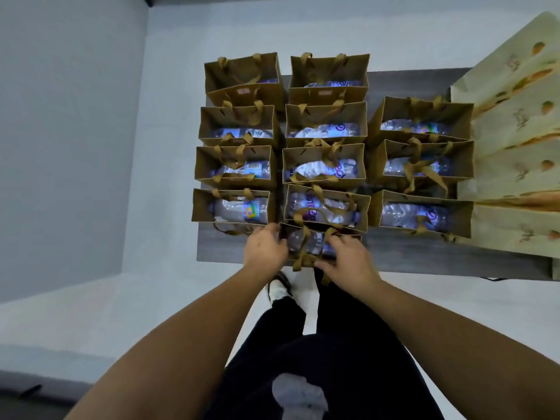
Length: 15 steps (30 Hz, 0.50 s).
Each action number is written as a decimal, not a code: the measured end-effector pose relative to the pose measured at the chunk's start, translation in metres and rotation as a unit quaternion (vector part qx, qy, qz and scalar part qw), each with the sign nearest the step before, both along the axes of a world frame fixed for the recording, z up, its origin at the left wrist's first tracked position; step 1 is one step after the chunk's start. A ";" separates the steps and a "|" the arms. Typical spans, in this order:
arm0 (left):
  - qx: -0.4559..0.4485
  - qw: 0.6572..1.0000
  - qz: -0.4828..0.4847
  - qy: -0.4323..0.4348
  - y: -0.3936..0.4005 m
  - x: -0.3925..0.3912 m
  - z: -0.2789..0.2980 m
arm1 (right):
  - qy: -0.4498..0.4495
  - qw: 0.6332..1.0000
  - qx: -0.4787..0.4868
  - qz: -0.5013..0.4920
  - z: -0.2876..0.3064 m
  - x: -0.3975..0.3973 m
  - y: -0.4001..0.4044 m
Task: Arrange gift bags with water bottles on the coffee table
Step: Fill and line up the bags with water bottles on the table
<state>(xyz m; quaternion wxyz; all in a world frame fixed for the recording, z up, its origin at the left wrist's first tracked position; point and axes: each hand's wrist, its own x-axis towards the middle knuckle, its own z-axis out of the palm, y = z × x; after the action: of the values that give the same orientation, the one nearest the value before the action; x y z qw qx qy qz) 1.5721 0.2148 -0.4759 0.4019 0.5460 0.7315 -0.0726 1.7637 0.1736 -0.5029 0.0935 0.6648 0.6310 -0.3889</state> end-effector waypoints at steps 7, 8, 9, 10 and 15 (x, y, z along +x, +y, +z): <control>-0.011 1.000 -0.001 0.005 -0.016 -0.029 -0.011 | -0.064 0.992 -0.079 0.069 -0.021 -0.037 -0.002; -0.015 1.000 0.001 0.006 -0.018 -0.033 -0.011 | -0.054 0.995 -0.066 0.045 -0.019 -0.040 -0.002; -0.018 1.000 -0.001 0.006 -0.019 -0.036 -0.010 | -0.044 0.998 -0.048 0.025 -0.016 -0.042 -0.002; -0.018 1.000 -0.007 0.004 -0.018 -0.039 -0.008 | -0.037 0.999 -0.028 0.008 -0.011 -0.044 -0.002; -0.003 0.999 -0.037 -0.017 -0.003 -0.038 0.012 | -0.026 0.996 0.025 -0.082 0.031 -0.048 0.013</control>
<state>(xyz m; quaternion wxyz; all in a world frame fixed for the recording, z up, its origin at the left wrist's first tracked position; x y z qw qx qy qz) 1.5343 0.2113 -0.4637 0.4130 0.5726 0.7037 -0.0798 1.7156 0.1862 -0.4714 0.0613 0.7258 0.5814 -0.3625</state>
